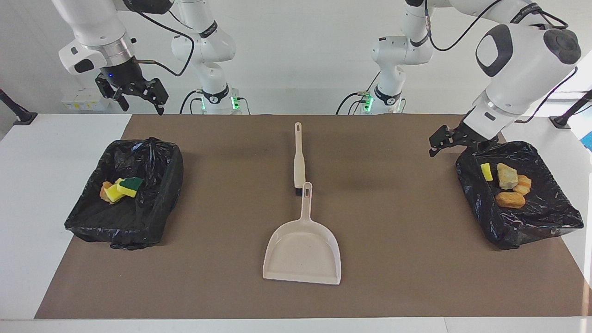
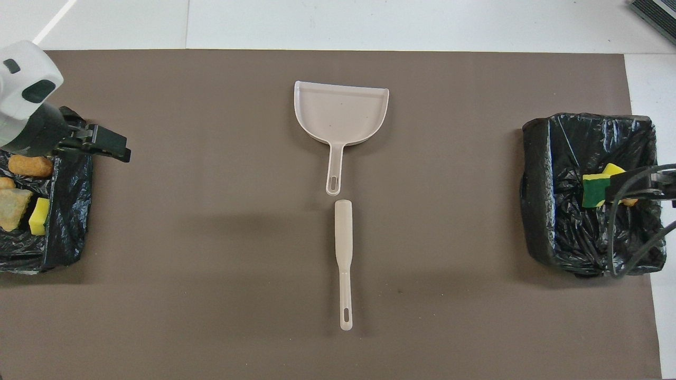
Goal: Sweep and dump trash in bin
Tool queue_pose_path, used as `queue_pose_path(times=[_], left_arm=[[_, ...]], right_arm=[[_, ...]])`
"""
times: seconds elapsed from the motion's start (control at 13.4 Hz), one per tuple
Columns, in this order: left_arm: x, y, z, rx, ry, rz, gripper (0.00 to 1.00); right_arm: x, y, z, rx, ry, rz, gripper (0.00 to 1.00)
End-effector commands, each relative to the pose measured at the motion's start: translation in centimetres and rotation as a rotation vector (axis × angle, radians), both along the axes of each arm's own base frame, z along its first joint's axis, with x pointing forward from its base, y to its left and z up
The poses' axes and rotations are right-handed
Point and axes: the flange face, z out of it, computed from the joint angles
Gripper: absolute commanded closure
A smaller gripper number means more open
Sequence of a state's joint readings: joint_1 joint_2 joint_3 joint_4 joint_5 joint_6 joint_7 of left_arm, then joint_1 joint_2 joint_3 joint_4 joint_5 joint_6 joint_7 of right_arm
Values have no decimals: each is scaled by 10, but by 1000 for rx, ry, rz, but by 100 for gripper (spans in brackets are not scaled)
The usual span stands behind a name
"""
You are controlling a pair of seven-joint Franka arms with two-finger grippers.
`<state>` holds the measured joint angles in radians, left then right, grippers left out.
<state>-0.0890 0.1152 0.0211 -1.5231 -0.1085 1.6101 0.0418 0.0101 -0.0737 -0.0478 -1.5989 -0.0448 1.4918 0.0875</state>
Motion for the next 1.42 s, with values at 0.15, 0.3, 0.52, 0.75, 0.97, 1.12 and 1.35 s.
queue_pose_path(times=[0.15, 0.3, 0.52, 0.75, 0.97, 1.12, 1.35], left_arm=[[-32, 12, 30, 40, -38, -39, 0], [-38, 13, 32, 60, -2, -87, 0], [-44, 10, 39, 60, -4, -94, 0], [-45, 8, 37, 69, 11, -100, 0], [-49, 7, 39, 88, 29, -108, 0], [-49, 5, 38, 89, 31, -109, 0], [-50, 4, 39, 87, 32, -112, 0]], right_arm=[[-7, 0, 2, 21, 2, 26, 0], [-7, 0, 2, 21, 2, 26, 0], [-7, 0, 2, 21, 2, 26, 0], [-7, 0, 2, 21, 2, 26, 0], [-7, 0, 2, 21, 2, 26, 0], [-7, 0, 2, 21, 2, 26, 0], [-7, 0, 2, 21, 2, 26, 0]])
